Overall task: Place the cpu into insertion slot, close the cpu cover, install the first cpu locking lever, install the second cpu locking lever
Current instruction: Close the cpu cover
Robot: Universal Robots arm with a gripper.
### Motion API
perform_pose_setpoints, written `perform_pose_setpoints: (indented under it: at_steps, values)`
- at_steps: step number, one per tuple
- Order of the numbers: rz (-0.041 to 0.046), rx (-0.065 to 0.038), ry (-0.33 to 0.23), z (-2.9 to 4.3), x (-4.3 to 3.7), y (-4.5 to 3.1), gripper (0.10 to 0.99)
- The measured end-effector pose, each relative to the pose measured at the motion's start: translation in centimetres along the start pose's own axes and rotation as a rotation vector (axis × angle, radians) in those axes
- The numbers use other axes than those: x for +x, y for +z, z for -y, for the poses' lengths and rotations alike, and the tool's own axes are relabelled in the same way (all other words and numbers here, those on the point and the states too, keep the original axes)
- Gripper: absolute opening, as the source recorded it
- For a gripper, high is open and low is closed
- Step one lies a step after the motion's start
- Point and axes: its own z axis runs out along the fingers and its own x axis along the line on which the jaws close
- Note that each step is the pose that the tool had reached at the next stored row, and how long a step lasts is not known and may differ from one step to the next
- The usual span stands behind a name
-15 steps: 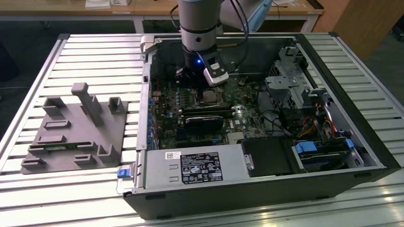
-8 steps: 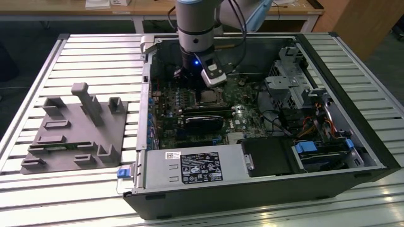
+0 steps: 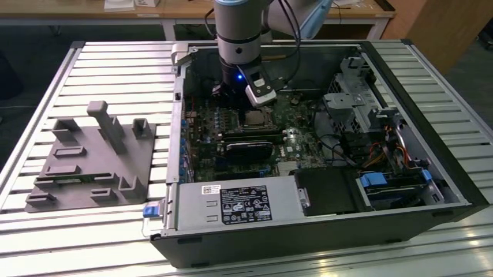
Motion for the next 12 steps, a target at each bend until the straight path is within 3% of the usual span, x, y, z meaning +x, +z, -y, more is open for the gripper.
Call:
perform_pose_setpoints:
  at_steps: [12]
  values:
    - [-0.0001, 0.000, -0.001, -0.40, 0.06, 0.20, 0.106]
